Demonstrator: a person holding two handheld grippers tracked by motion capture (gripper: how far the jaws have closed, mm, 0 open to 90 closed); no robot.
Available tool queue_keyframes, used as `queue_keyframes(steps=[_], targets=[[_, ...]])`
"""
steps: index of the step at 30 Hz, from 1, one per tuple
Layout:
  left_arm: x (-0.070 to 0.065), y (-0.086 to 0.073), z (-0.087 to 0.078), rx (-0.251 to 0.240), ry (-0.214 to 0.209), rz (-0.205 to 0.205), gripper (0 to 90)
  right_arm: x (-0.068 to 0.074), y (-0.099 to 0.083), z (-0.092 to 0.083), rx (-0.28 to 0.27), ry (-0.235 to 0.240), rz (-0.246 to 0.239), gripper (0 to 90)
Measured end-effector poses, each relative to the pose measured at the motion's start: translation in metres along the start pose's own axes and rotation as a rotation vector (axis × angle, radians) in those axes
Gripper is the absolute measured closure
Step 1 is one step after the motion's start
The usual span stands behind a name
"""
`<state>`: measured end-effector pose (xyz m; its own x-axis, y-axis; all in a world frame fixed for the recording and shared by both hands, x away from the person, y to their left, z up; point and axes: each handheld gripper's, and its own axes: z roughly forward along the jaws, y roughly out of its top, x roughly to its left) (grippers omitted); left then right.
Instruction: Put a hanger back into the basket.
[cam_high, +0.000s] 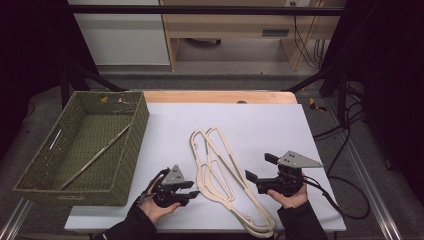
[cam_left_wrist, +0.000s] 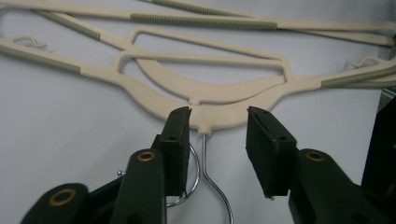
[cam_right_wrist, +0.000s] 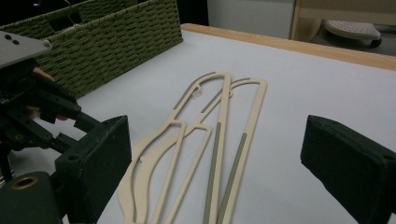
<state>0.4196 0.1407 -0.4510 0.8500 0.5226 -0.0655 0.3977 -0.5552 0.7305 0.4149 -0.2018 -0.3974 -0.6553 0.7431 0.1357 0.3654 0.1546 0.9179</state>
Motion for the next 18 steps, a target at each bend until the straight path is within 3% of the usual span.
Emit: queue_keyframes(steps=[9, 18], targets=[[0.000, -0.004, 0.012, 0.062, 0.004, -0.008, 72.9, 0.001, -0.001, 0.002, 0.008, 0.002, -0.003, 8.9], [0.001, -0.007, 0.019, 0.094, 0.021, -0.032, 79.9, 0.001, -0.002, 0.003, 0.012, 0.007, 0.000, 8.9]])
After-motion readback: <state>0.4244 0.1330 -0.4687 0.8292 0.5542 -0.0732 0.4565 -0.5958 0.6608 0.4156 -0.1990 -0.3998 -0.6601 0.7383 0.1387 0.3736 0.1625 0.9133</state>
